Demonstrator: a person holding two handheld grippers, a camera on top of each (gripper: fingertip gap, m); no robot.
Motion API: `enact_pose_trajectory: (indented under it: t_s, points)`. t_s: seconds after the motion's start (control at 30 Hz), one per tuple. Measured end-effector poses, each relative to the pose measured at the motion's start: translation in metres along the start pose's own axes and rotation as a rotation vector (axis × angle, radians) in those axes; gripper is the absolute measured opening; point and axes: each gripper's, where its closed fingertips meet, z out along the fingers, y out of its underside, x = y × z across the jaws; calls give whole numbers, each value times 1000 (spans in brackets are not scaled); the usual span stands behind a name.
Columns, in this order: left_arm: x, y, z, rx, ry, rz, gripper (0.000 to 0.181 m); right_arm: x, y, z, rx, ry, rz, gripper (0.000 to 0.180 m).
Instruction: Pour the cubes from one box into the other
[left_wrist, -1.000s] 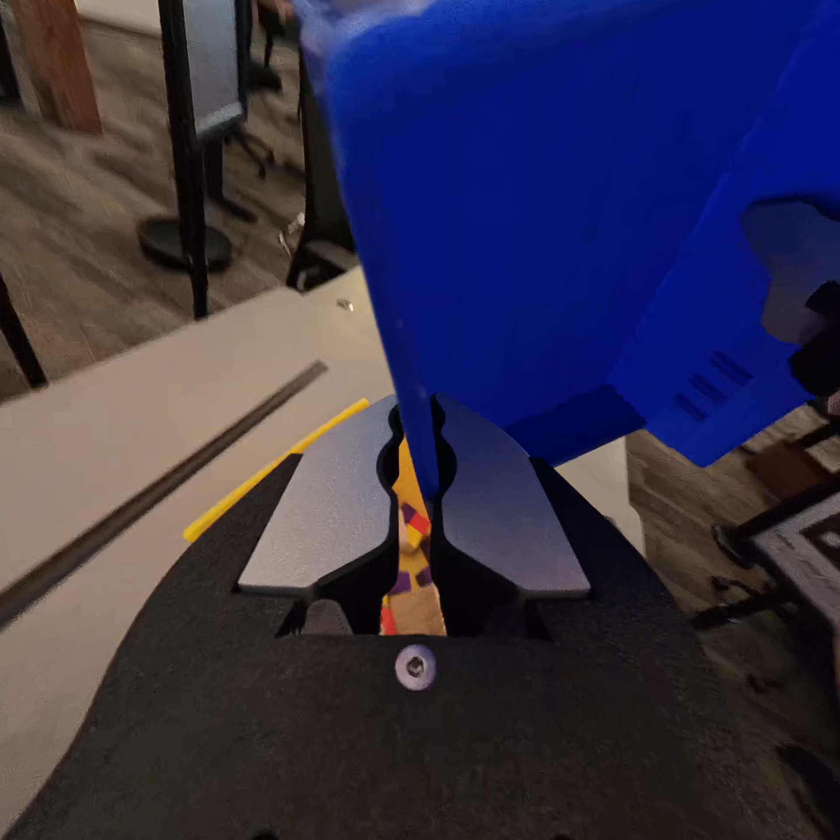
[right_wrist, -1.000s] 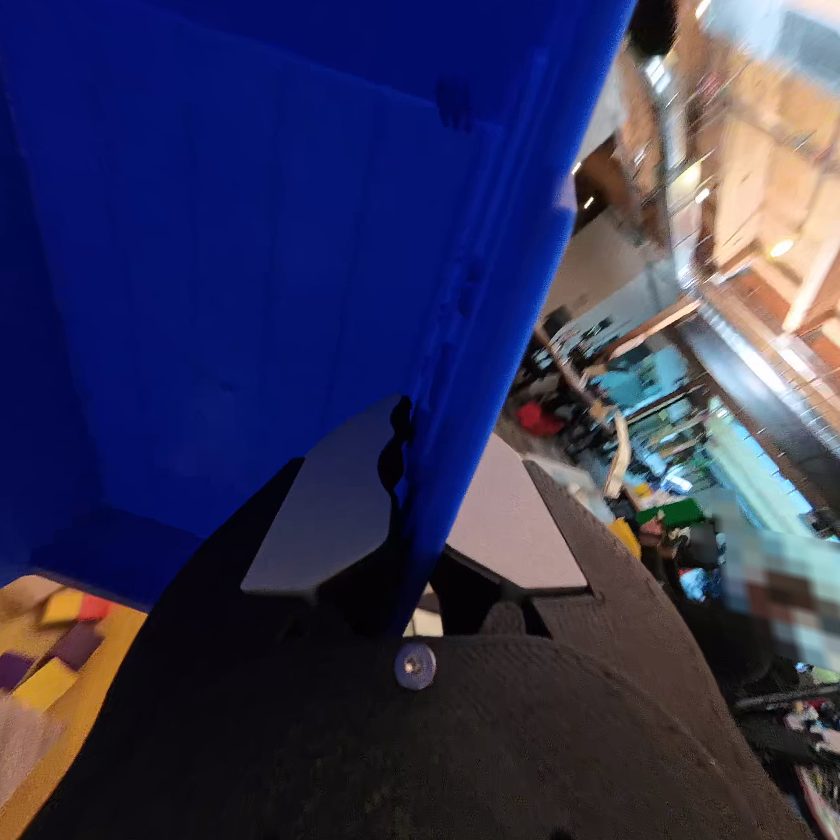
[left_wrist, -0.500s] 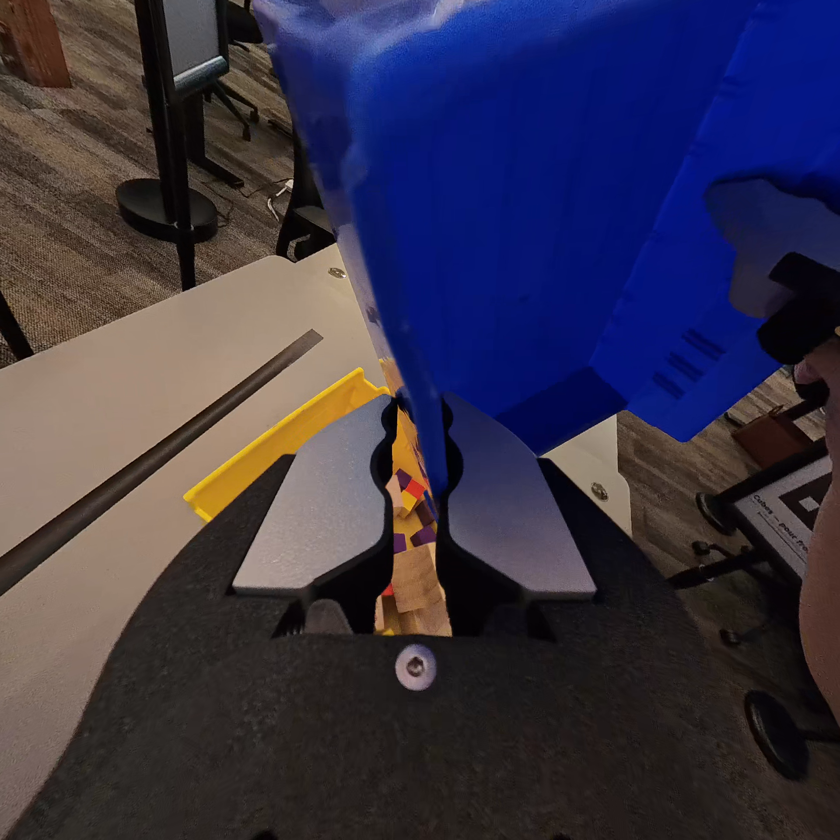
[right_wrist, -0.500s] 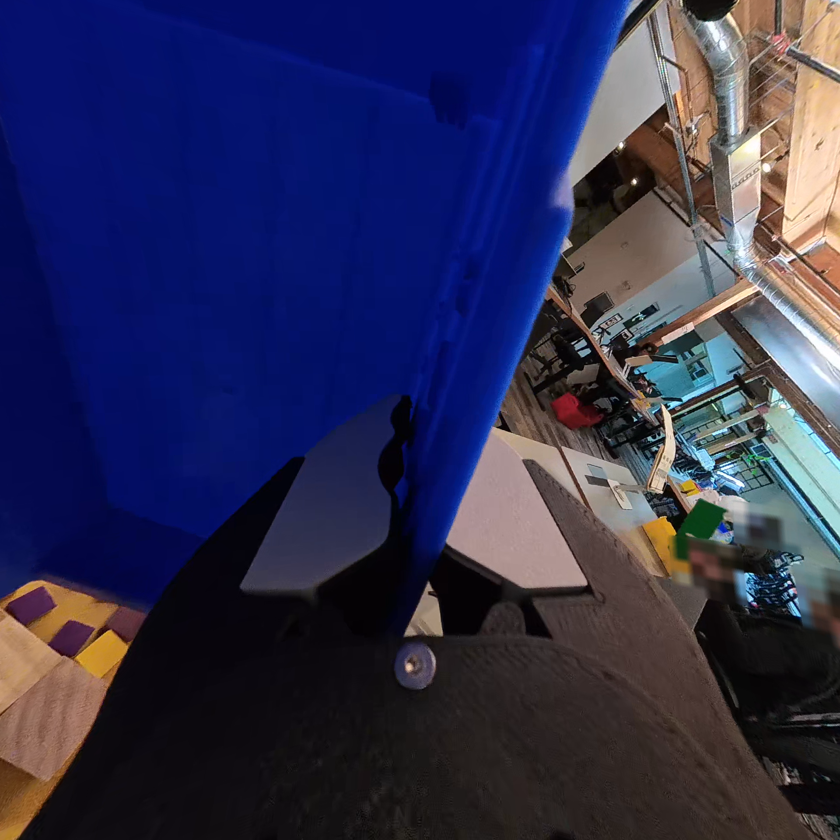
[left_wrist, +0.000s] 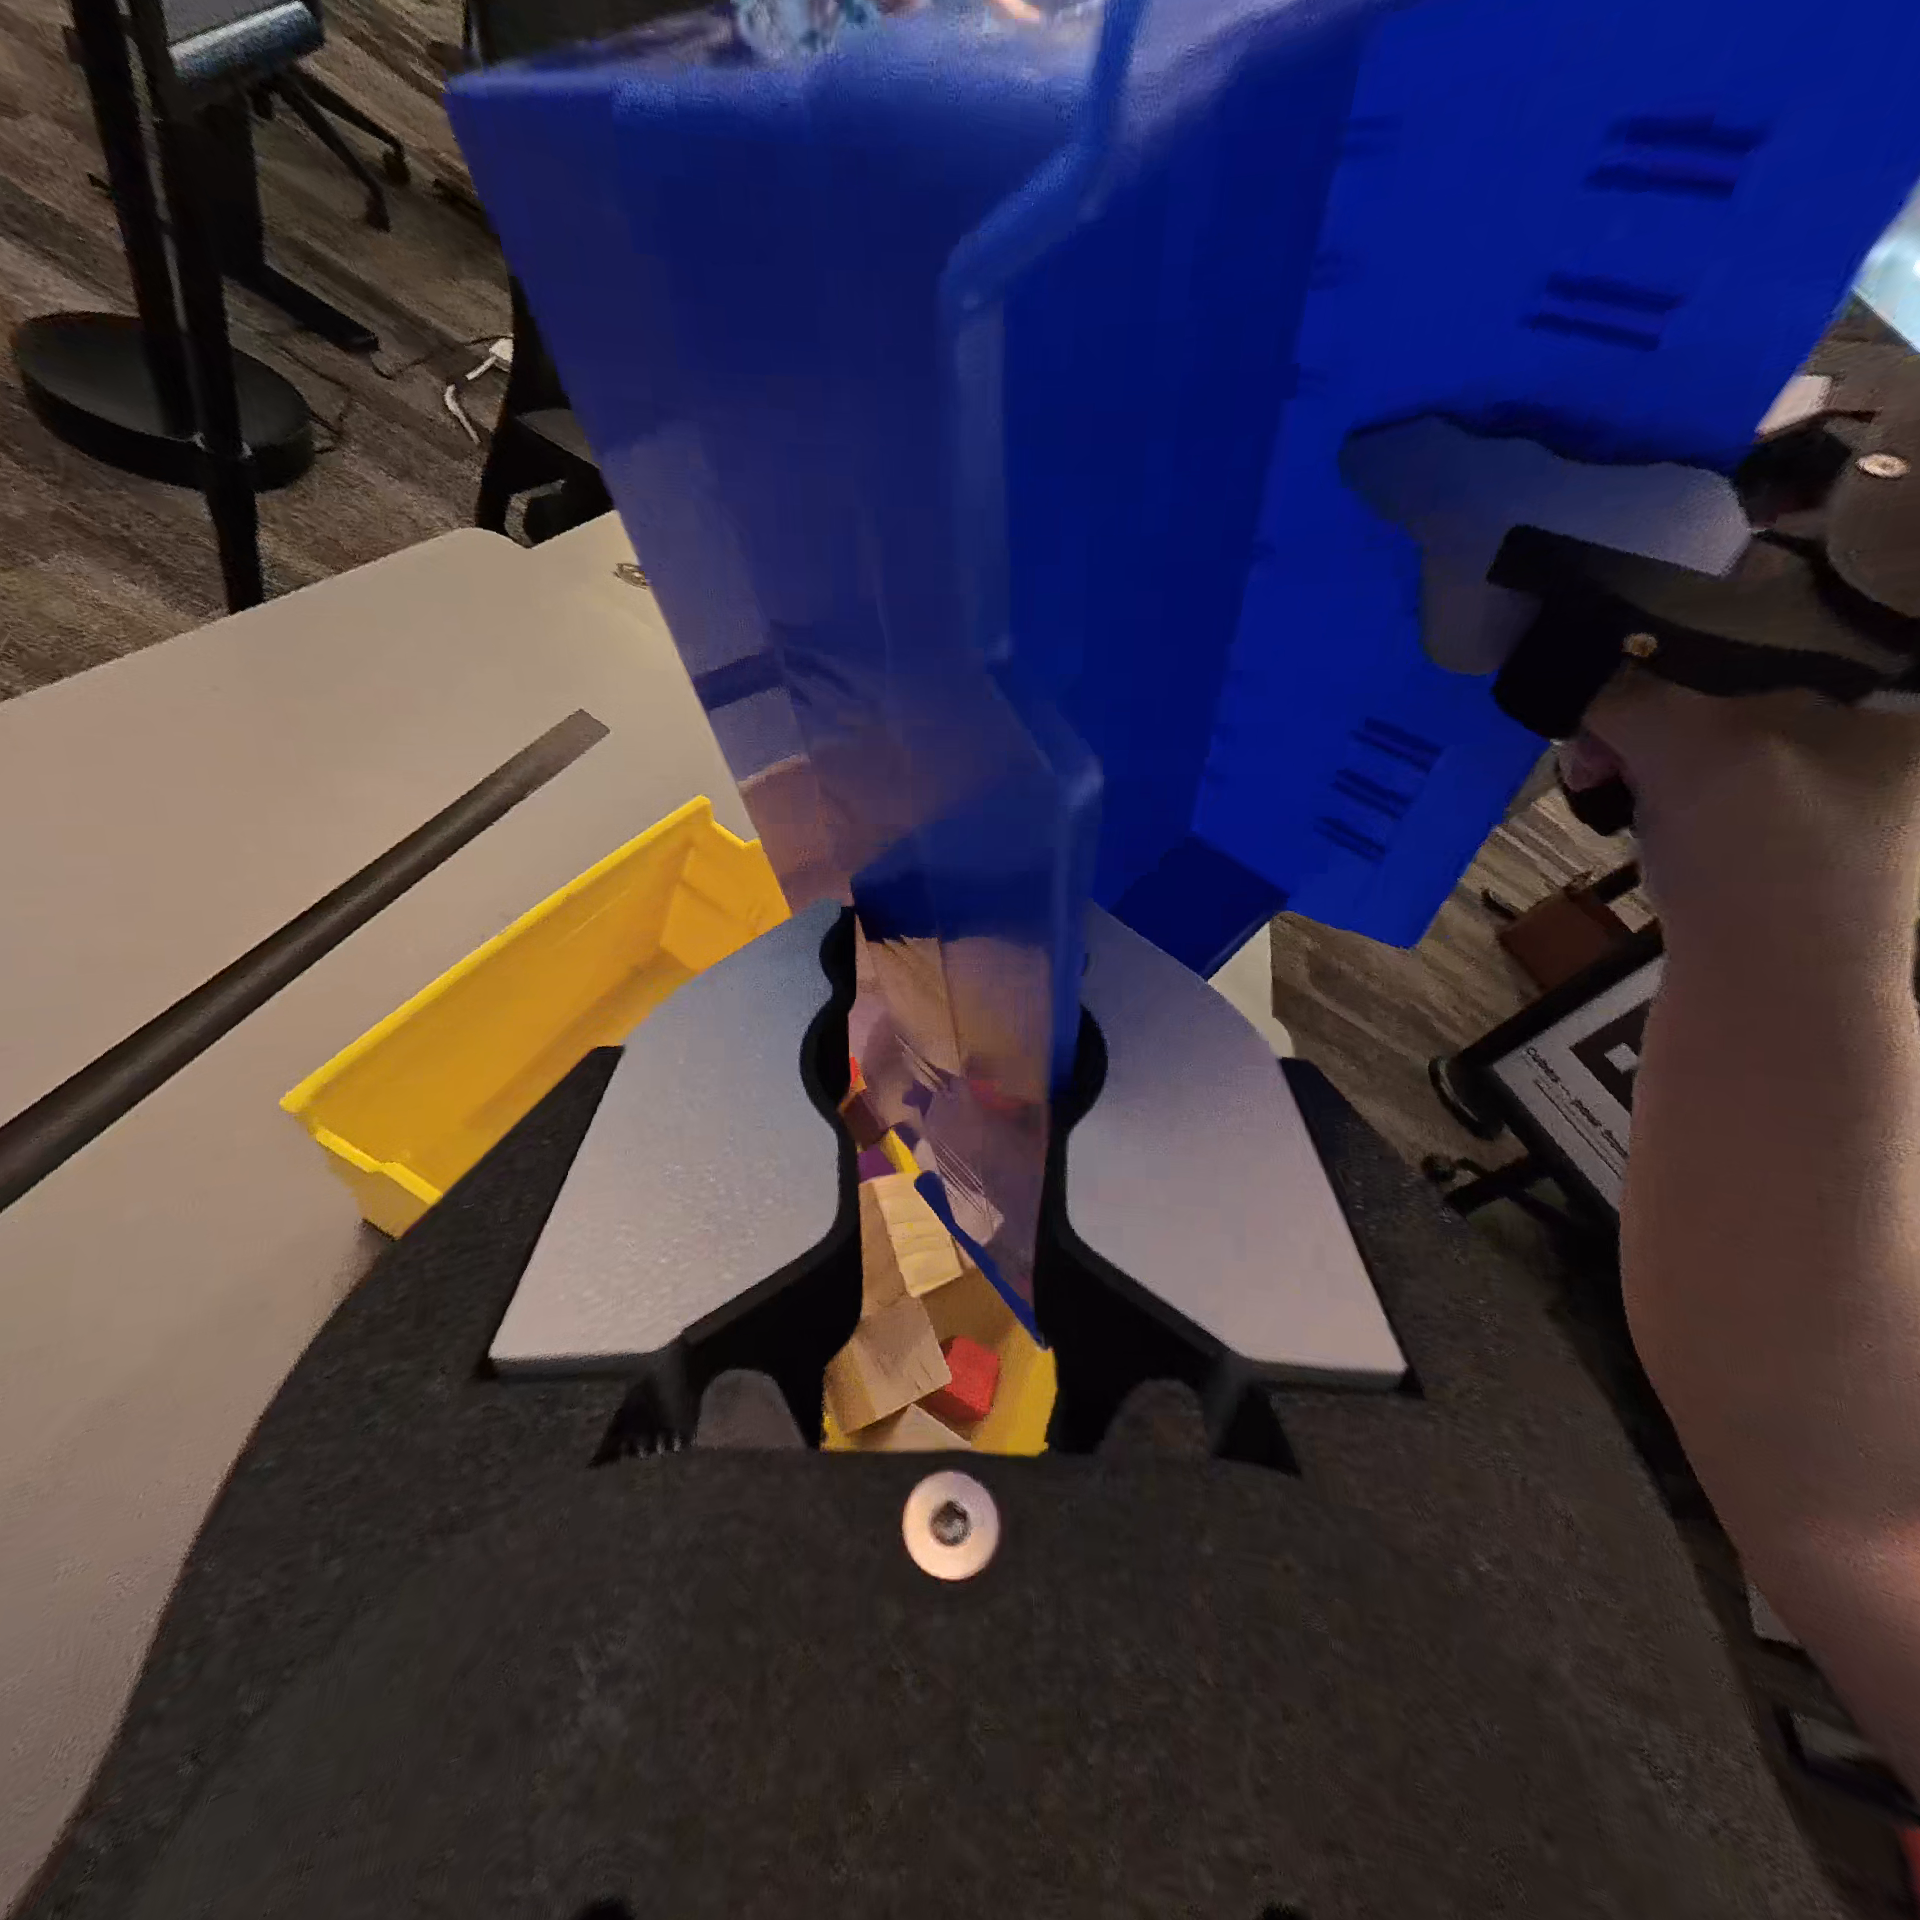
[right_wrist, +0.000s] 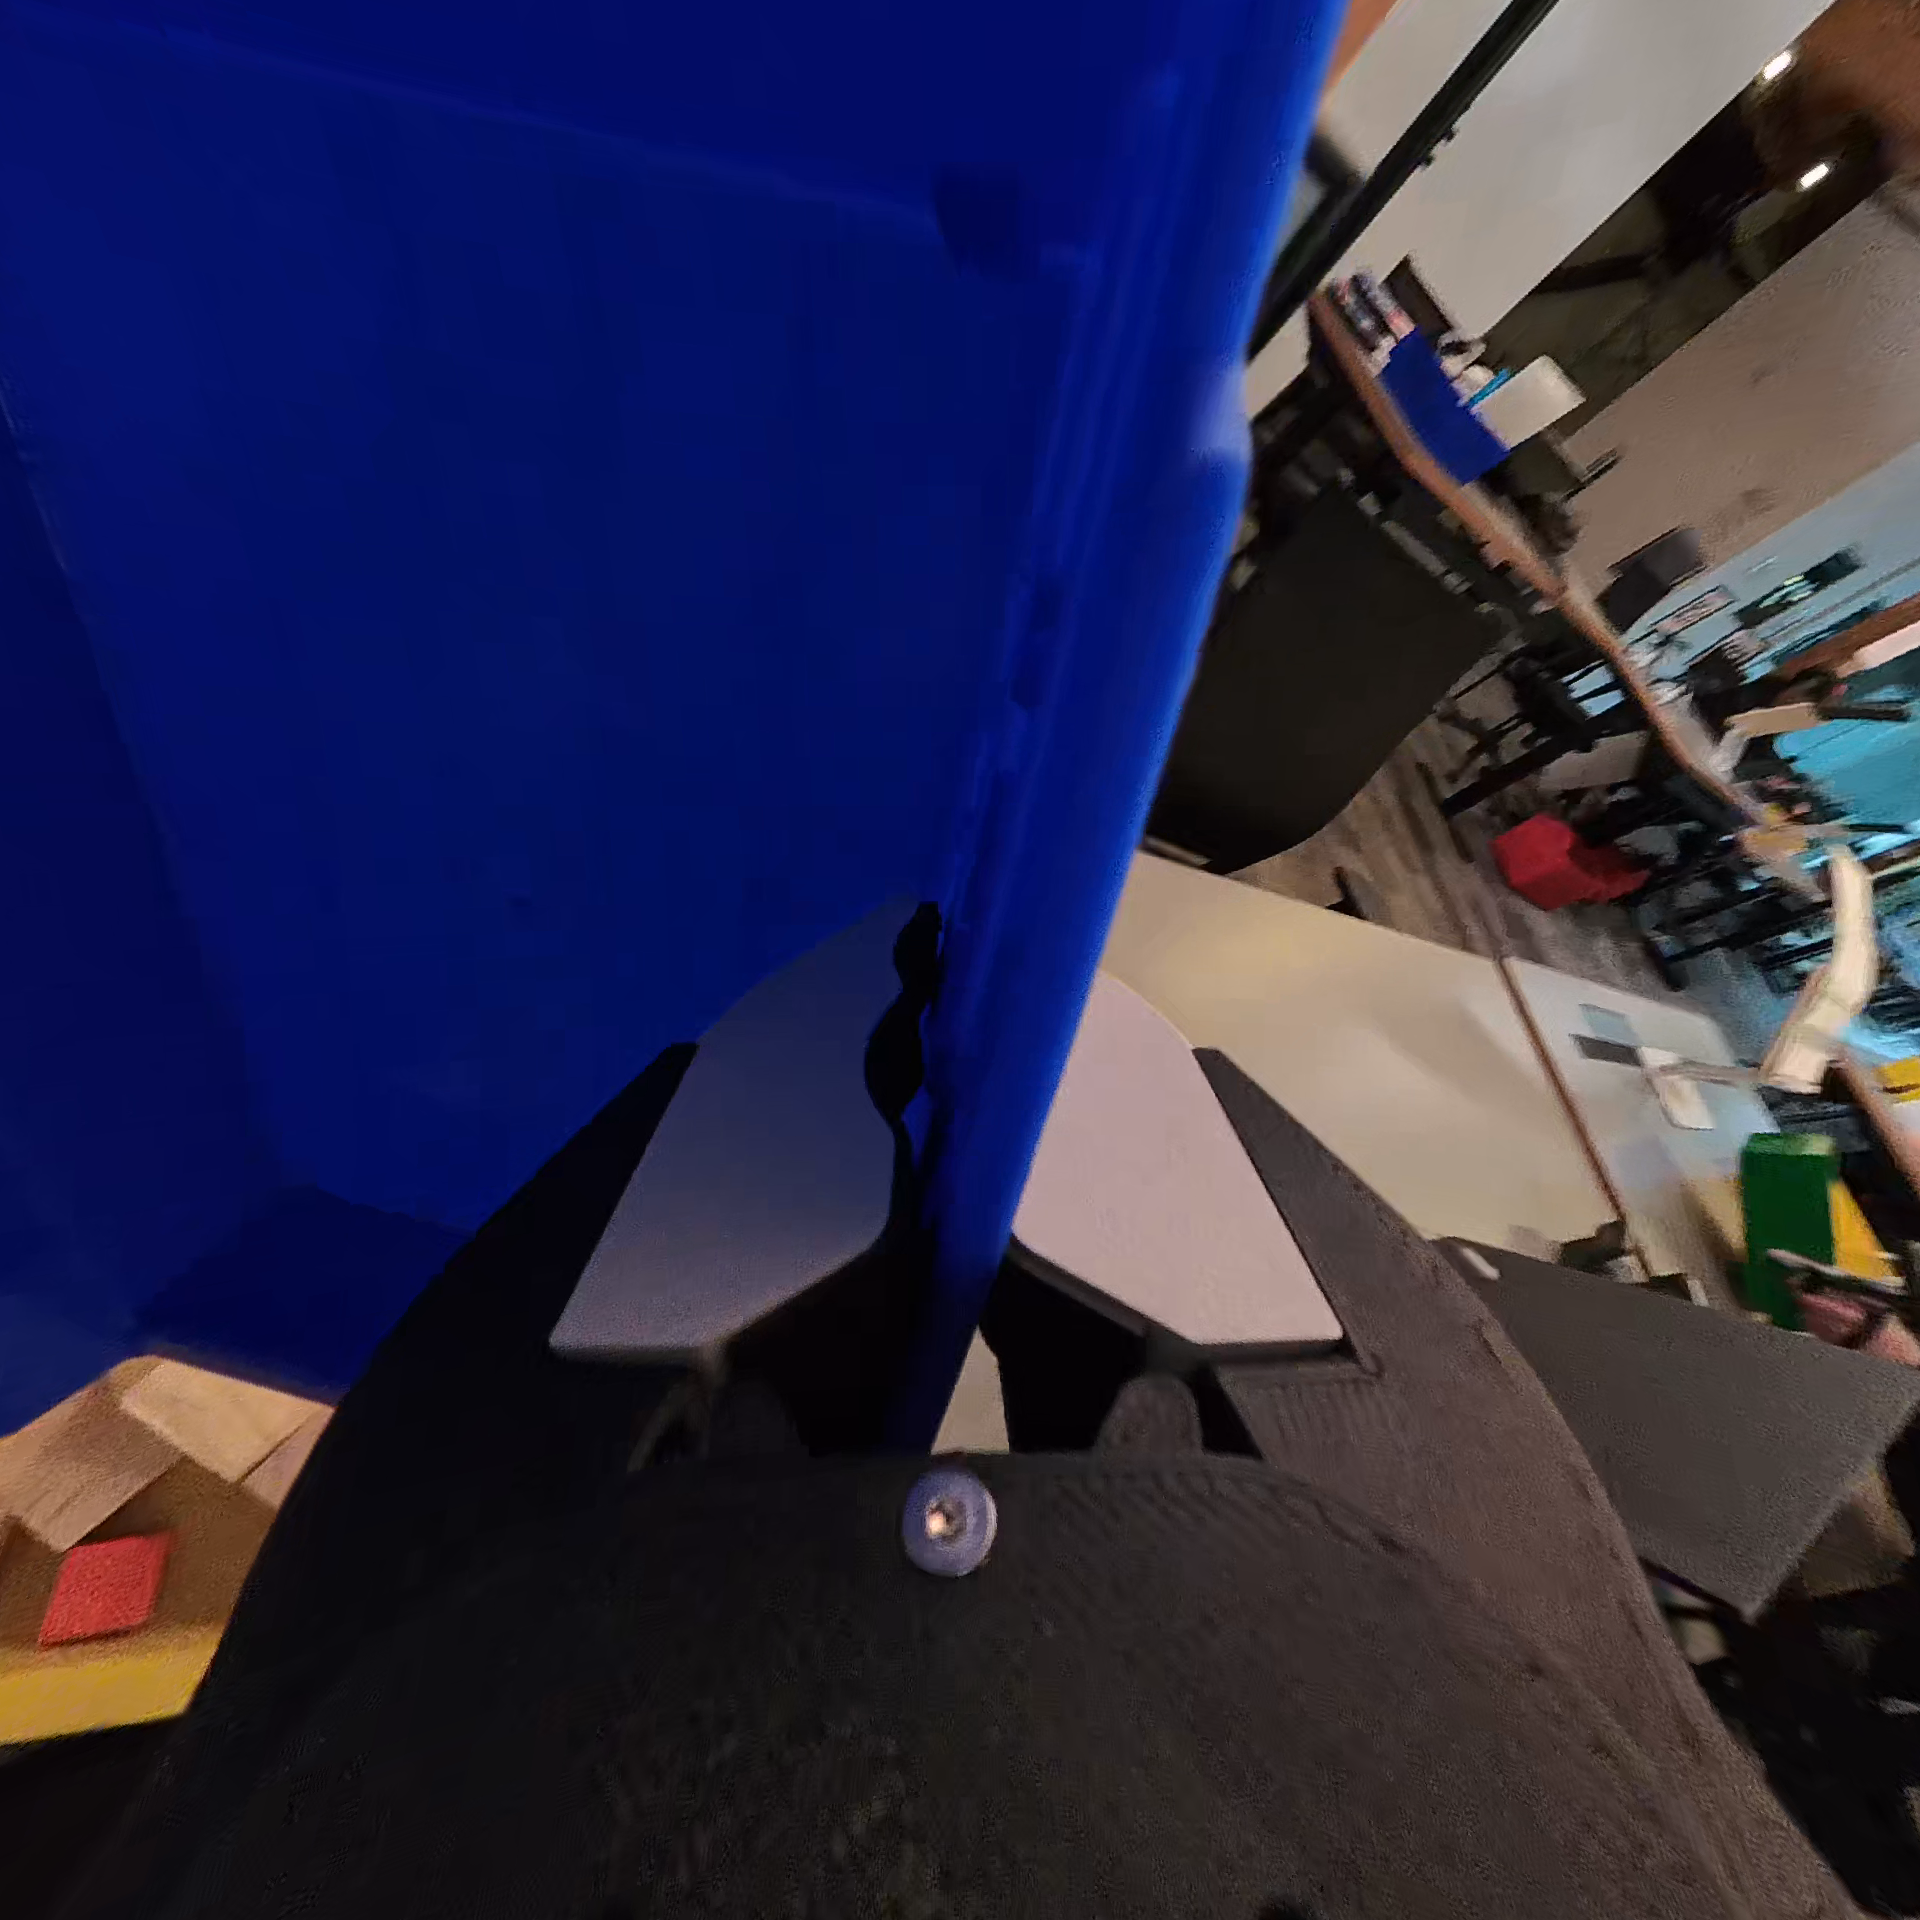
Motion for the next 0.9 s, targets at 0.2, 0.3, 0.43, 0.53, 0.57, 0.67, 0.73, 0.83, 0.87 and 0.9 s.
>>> enact_pose_trajectory:
  t_s: [0.2,0.3,0.43,0.53,0.57,0.67,0.73,0.83,0.87,0.9]
  points:
    - [21,2,-22,87,87,6,51,-7,16,9,-50,-159,85,5]
    - [19,-1,-42,178,93,-16,49,-6,22,11,-59,-170,80,5]
    - [3,23,-49,140,45,-36,48,-3,34,14,-93,-189,65,5]
    - [-12,47,-47,80,8,-57,48,0,42,15,-124,-208,56,5]
    - [-19,55,-46,59,-10,-67,48,0,44,15,-136,-218,55,5]
    - [-39,85,-37,-44,-71,-105,50,3,52,14,-173,-238,40,6]
    - [-51,111,-26,-164,-95,-157,53,9,58,14,-202,-240,32,7]
    - [-67,140,-12,-322,-152,-225,59,22,67,11,-257,-241,18,7]
    - [-72,143,-8,-330,-178,-226,63,26,70,9,-266,-241,9,7]
    - [-76,143,-5,-330,-206,-224,66,29,71,7,-273,-243,4,7]
